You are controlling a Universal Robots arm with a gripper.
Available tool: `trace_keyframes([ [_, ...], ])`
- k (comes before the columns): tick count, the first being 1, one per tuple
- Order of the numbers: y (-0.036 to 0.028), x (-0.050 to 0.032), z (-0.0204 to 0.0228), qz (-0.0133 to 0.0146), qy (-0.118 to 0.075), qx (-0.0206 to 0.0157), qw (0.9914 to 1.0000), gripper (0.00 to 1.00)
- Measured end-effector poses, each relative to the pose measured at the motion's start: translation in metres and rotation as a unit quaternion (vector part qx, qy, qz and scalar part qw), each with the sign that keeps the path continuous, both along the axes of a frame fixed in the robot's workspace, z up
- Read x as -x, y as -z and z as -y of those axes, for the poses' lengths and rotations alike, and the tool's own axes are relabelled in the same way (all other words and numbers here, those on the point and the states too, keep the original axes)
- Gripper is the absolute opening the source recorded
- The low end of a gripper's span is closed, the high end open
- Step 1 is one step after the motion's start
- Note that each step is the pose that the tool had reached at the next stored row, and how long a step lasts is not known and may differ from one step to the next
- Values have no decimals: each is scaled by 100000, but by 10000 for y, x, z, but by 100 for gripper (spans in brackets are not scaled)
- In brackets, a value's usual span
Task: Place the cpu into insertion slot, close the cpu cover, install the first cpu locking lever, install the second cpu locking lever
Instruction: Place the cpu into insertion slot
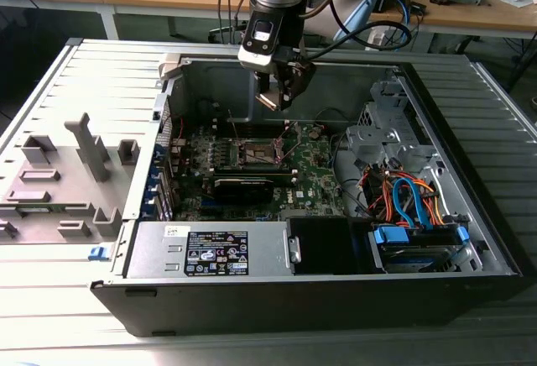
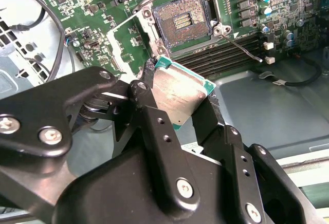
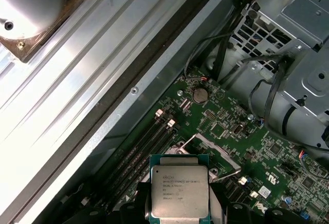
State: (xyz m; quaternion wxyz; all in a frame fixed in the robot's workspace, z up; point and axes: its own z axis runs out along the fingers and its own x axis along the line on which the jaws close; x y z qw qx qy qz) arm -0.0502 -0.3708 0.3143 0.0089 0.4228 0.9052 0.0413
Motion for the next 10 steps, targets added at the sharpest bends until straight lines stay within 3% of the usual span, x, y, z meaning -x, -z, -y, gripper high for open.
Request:
trace_keyframes([
  [10, 0, 0, 0, -1, 305, 0, 100000, 54],
])
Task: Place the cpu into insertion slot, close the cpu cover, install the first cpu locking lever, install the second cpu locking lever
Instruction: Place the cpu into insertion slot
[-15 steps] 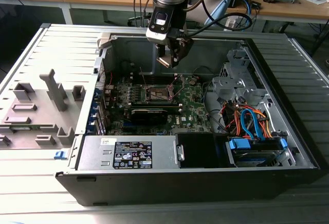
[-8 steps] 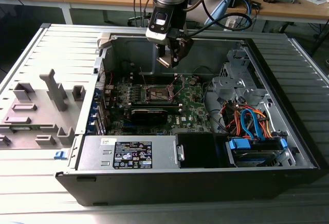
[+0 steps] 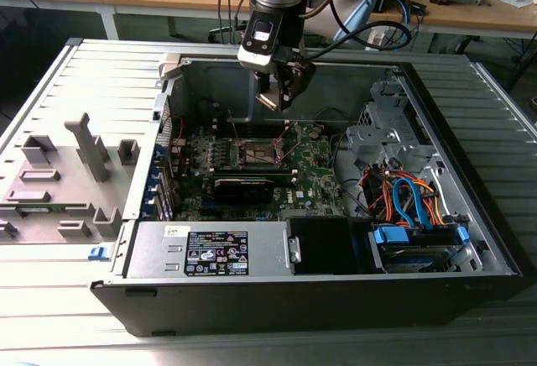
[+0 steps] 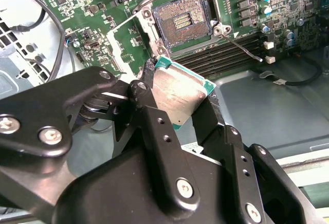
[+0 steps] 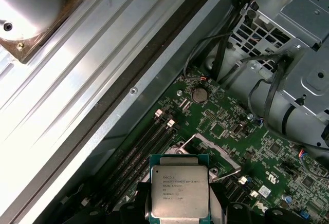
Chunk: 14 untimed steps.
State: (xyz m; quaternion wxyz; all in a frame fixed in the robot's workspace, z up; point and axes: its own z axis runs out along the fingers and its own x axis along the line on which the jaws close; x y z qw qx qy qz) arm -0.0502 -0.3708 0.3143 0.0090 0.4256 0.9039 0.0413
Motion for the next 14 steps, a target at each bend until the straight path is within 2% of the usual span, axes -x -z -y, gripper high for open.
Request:
trace_keyframes([
  [14, 0, 0, 0, 0, 509, 0, 99999, 54],
])
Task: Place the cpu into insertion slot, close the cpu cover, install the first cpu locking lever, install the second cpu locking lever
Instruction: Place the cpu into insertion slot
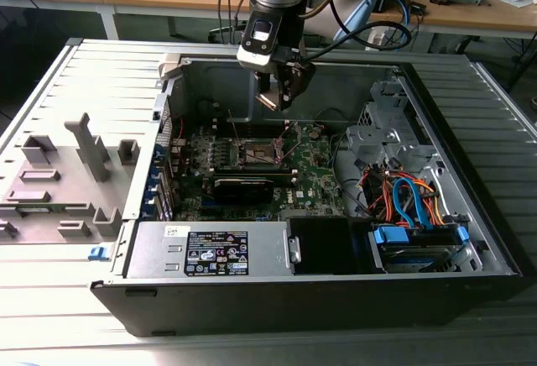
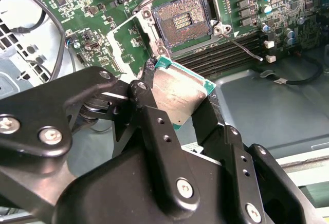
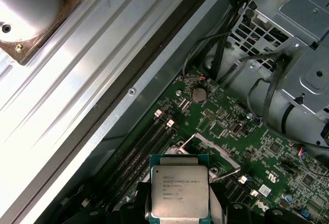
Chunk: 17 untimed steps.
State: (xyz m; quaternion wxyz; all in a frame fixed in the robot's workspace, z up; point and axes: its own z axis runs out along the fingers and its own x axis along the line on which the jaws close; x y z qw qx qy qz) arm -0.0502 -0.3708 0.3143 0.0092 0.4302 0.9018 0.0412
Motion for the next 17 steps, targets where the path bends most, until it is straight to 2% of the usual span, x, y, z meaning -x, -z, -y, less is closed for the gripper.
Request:
trace_keyframes([
  [17, 1, 0, 0, 0, 676, 0, 99998, 54],
])
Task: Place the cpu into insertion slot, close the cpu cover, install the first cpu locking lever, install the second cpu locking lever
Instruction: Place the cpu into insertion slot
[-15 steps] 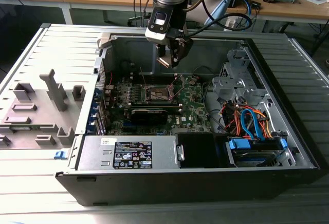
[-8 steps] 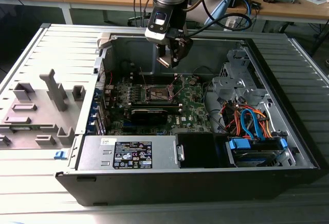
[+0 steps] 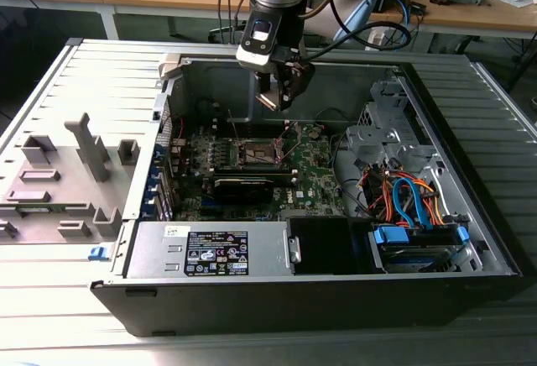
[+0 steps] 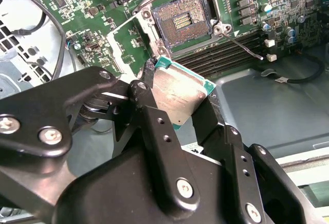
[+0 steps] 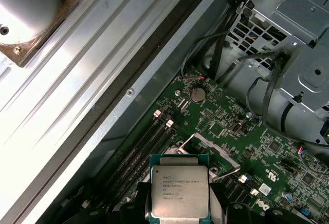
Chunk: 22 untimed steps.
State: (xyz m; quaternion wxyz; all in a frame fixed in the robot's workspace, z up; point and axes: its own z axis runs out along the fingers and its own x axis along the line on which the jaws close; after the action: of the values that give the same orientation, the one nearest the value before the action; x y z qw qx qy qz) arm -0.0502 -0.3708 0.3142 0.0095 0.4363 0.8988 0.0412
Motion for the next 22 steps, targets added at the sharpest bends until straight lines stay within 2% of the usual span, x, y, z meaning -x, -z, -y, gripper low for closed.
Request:
trace_keyframes([
  [22, 3, 0, 0, 1, 1480, -2, 99989, 54],
])
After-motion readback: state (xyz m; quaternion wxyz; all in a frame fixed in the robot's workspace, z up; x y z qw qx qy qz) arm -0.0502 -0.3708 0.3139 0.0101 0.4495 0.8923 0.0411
